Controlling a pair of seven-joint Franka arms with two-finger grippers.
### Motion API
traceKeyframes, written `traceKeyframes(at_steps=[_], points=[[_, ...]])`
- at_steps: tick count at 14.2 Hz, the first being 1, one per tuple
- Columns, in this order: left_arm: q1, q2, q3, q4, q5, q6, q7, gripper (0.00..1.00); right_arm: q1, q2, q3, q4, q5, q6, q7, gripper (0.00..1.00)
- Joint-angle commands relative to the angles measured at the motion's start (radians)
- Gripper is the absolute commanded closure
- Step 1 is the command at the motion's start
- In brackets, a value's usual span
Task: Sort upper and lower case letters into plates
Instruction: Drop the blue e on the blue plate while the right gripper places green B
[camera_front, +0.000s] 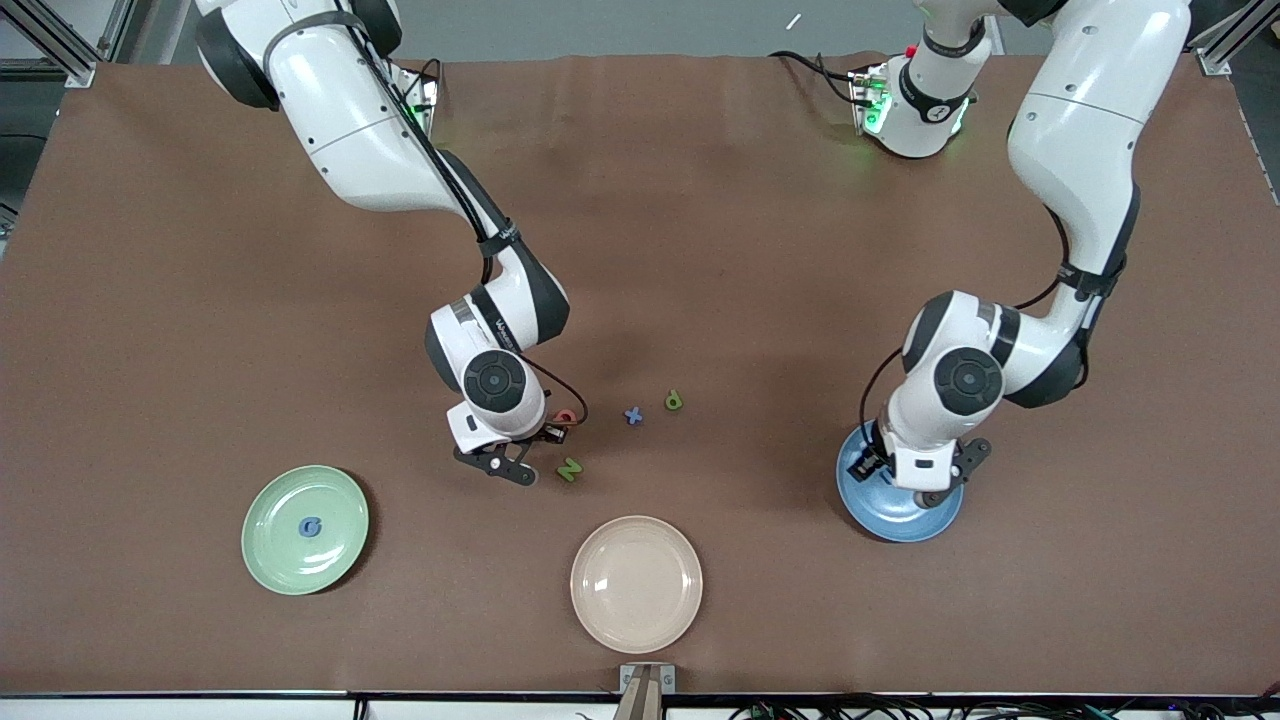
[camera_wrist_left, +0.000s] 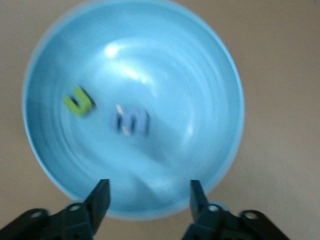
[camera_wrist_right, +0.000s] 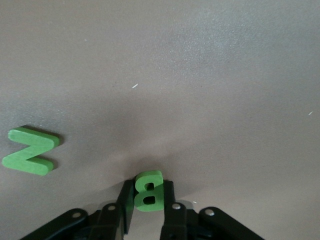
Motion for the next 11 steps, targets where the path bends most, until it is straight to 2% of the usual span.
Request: traceKeyframes(at_steps=[1,2,4,6,9,11], points=[[-0.089,-0.023,-0.041,0.002,0.009,-0.057,-0.044,0.00,0.000,-0.036,-0.012,-0.028,0.010,0.002,-0.008,0.99],[-0.147,-0.015,-0.043,0.015,0.010,-0.057,-0.057,0.00,-0.012,-0.047,-0.018,-0.011,-0.004,-0.016,-0.022,1.00],[-0.241,0.053,-0.041,0.115,-0.001,-0.057,-0.093,0.04,-0.038,-0.050,-0.048,0.053,-0.038,-0.122,-0.153,1.00],[-0.315,0.132,-0.041,0.214,0.002,-0.057,-0.131,0.19,-0.044,-0.050,-0.126,0.087,-0.058,-0.150,-0.286,1.00],[-0.384,0.176,-0.038,0.223,0.010,-0.053,-0.154,0.26,-0.066,-0.049,-0.260,0.087,-0.039,-0.138,-0.555,1.00],[-0.412,0.204,-0.031,0.223,0.015,-0.049,-0.153,0.30,-0.166,-0.043,-0.257,0.087,-0.033,-0.122,-0.653,0.99]])
